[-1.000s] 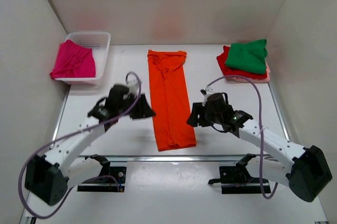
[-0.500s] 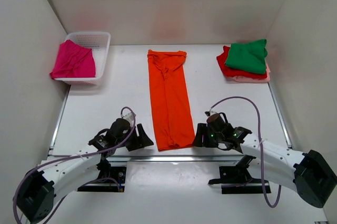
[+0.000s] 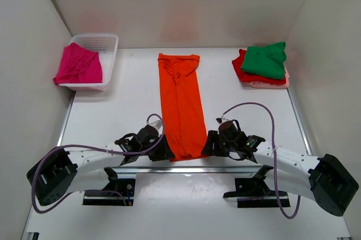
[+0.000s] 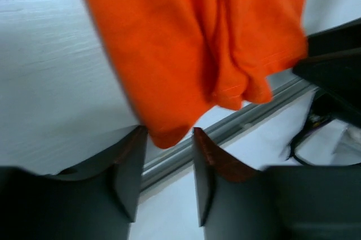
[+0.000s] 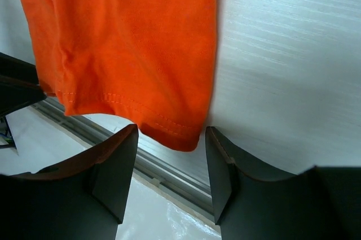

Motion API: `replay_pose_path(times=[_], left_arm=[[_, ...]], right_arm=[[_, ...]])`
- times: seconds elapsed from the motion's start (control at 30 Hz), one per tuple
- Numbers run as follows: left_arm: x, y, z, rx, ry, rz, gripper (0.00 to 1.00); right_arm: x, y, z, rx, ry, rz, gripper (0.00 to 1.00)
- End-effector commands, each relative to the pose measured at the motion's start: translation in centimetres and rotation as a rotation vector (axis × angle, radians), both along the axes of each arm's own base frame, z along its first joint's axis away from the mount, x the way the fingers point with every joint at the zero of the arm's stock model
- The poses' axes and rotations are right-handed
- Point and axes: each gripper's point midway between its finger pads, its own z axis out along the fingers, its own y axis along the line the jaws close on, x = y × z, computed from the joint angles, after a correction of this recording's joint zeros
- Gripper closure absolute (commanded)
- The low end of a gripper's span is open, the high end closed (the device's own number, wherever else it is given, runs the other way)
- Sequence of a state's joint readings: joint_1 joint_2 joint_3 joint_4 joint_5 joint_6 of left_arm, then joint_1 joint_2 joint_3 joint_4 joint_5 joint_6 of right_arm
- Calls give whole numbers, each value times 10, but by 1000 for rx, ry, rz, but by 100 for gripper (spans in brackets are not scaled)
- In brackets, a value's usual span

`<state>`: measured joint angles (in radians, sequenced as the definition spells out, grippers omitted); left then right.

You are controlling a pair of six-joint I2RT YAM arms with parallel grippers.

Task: Fold and stack the t-shirts
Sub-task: Grab the bottom of the folded rectangular tshirt with both arms

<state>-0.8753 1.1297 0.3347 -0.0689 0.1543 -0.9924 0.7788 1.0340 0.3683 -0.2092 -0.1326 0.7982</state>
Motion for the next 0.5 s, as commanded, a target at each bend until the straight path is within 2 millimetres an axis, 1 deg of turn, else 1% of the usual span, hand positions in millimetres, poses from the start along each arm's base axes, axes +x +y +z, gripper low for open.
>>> replay_pose_path(times=[0.0,0.03,0.07,0.1,0.13,0.17,0.2,0.23,0.3,0.33,0.37,0.47], left_arm=[[1,6,-10,46,0,22,53],[2,6,-10,53,-9,15,54],[3,7,-11,62,-11,14,59],[3,8,-12,67,-5,17,65],[2,7,-13,68,-6,3,83],[0,9,-14,70,7,8,92],[0,10,-15,82,3,4,100],[-1,13,-16,97,7,4,100],[-3,19,-16,105,16,10,100],[-6,23,-16,107,18,9,100],[-6,24,-12,93,9,6,100],[-19,33,-14,102,29,-8,100]], right_arm=[[-1,2,-2,4,2,1,51],[-2,2,-4,-1,6,9,51],[-2,1,-6,-3,18,8,52],[-2,2,-4,0,20,15,60],[-3,2,-6,-5,17,26,71],[-4,4,-6,-9,19,36,80],[-6,3,-6,-17,25,42,95],[-6,2,-7,-16,32,38,100],[-9,-4,-11,-26,48,33,100],[-9,-5,-9,-18,32,33,99],[-14,-5,-8,-10,40,45,100],[-19,-6,-7,2,49,50,100]])
